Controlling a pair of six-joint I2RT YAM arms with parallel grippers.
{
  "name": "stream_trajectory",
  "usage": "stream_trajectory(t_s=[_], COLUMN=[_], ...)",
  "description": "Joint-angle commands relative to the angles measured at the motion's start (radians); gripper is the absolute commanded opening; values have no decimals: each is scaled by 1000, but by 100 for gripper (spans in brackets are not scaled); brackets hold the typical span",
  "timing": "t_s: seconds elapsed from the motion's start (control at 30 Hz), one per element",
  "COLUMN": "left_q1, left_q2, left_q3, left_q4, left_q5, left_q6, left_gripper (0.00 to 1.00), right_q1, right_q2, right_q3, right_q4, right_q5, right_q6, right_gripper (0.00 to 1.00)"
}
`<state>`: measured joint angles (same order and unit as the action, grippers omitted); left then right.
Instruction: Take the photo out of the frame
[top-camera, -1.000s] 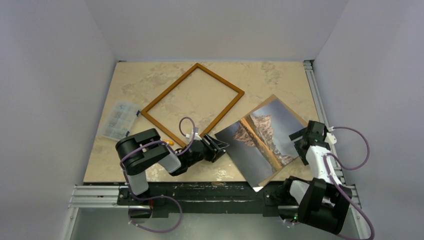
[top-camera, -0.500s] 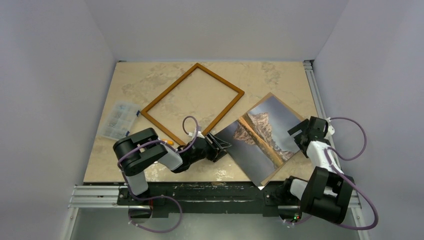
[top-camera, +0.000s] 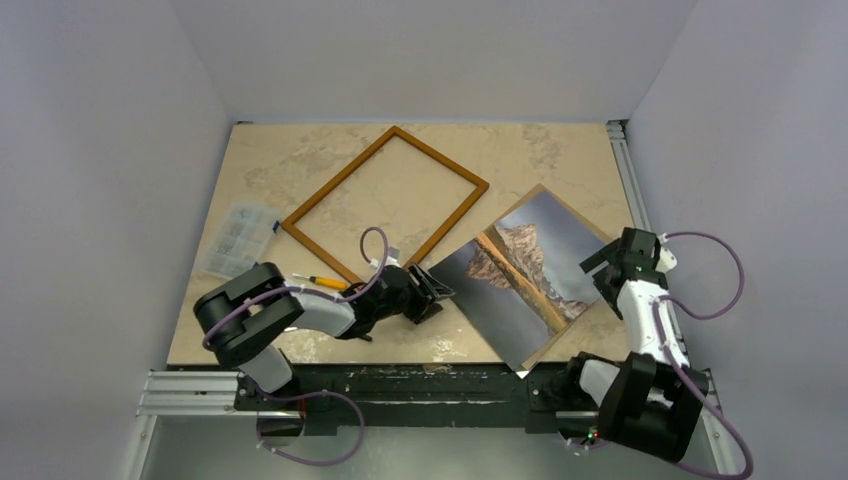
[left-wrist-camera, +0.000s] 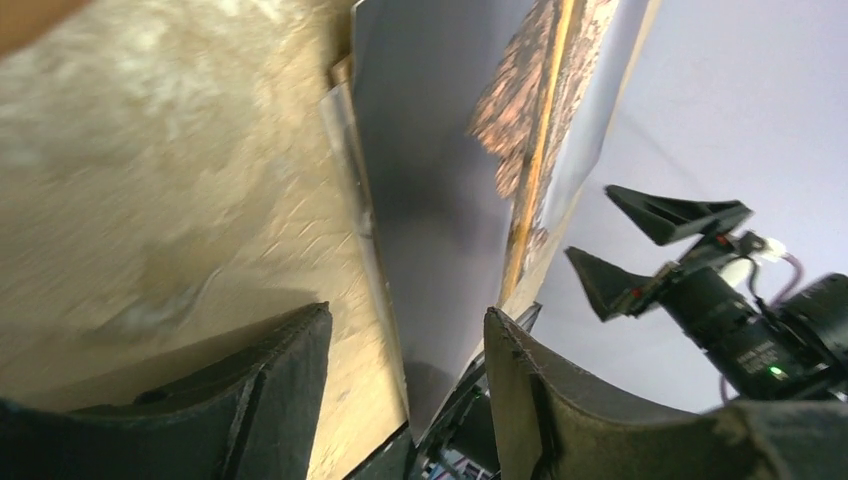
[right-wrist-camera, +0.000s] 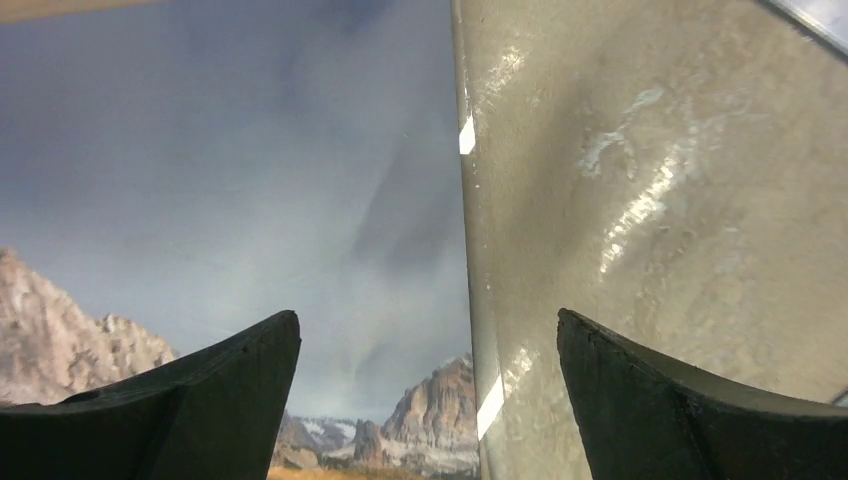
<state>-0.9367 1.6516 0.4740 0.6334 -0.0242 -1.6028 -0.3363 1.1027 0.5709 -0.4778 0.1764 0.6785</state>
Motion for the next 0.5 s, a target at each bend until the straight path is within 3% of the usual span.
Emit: stream_trajectory(t_s=[0.0,0.13,0.23,0.33,0.47], left_q1=[18,24,27,33,69], left_q2=[-131,-281,-428,-564,-717], left_q3=[-32,-36,-11,46,137], left_q4=[-228,-356,-485,-625,-769], left_q5=[20,17,-5,-39,-35], left_q6=[102,185,286,423,630], left_gripper=[56,58,58,58,58], right_q1=[26,112,289,510,692], right_q2=[-139,-194,-157,-132,-133], right_q3=[98,163,233,299,343], right_q4=[-174,-257,-323,-397,-419], right_q5=[123,89,63,148,133], right_q6=[19,20,49,104,146], right_gripper=[99,98,98,99,99])
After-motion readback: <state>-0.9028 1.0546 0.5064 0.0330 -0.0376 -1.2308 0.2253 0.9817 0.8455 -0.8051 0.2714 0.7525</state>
